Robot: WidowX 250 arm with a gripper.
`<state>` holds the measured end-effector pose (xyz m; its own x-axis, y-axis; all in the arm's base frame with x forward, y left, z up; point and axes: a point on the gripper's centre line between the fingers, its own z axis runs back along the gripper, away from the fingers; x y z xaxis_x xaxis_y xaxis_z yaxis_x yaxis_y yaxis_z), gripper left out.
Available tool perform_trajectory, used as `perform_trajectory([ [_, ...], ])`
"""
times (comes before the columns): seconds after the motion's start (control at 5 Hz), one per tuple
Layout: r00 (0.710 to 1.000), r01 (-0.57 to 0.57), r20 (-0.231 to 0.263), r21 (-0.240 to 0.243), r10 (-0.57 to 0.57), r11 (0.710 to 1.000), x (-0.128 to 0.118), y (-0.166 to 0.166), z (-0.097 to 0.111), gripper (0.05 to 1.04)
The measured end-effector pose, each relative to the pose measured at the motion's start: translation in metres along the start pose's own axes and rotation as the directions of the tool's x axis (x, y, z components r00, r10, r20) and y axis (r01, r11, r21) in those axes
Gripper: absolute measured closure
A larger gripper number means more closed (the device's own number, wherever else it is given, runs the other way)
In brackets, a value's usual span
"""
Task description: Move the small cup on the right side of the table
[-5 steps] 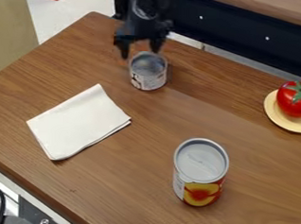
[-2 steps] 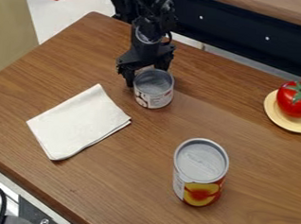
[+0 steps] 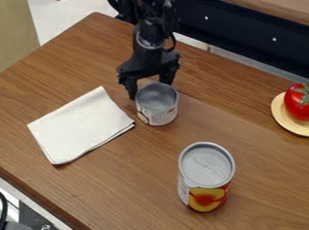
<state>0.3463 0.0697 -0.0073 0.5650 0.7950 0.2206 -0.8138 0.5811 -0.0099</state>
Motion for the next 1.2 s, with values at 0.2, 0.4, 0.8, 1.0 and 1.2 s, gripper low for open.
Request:
perform_trajectory([
  [0.2,0.999,0.019,-0.031,0.004,-0.018,1.000,-0.009,-0.001,0.002,0.086],
  [0.4,0.997,0.032,-0.073,0.008,-0.032,0.999,-0.021,0.001,0.001,0.086],
  [0.8,0.988,0.083,-0.127,-0.010,-0.084,0.996,-0.040,0.004,0.007,0.086],
  [1.0,0.981,0.131,-0.140,-0.050,-0.137,0.990,-0.041,0.001,0.025,0.086],
  [1.2,0.968,0.182,-0.165,-0.046,-0.187,0.982,-0.039,0.001,0.032,0.086],
])
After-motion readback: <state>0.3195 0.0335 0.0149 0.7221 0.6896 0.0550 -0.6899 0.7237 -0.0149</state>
